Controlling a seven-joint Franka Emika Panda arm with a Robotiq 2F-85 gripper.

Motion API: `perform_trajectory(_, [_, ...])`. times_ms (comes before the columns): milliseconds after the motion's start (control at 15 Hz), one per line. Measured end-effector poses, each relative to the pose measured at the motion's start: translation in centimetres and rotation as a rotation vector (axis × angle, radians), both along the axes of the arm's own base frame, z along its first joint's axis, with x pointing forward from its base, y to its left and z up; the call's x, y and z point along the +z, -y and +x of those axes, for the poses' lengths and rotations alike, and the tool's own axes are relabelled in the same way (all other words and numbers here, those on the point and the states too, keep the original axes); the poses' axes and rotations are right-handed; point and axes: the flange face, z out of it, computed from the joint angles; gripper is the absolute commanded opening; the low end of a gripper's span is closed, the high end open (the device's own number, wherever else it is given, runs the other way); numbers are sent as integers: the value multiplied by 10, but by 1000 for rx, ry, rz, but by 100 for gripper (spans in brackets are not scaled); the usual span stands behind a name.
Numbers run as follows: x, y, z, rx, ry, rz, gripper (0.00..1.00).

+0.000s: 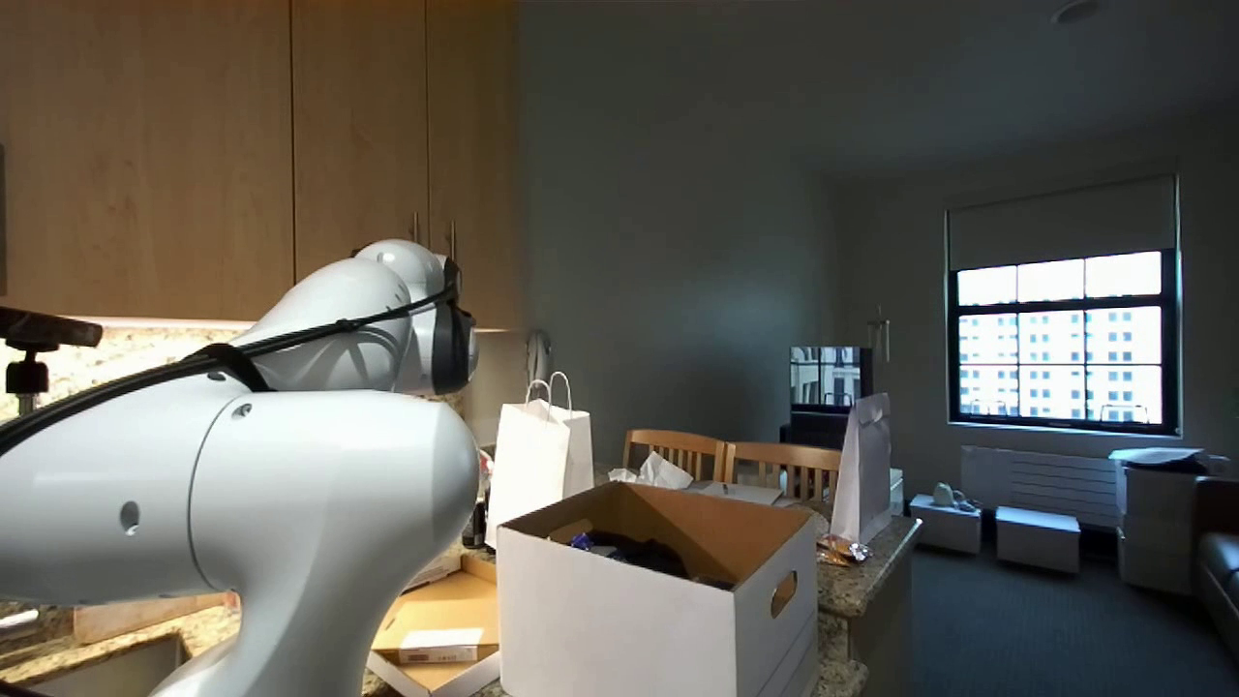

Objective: Pick the bottle in the box and put it on the table, then put it back in the box

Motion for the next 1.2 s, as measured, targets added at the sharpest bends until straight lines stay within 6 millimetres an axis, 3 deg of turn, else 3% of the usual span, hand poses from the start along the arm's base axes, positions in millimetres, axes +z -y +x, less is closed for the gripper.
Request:
perform_trajectory(267, [27,35,25,-152,43,-47,15])
perform_trajectory(667, [66,77,44,-310,88,-99,15])
perform_trajectory(1200, [95,138,85,-538,117,-109,15])
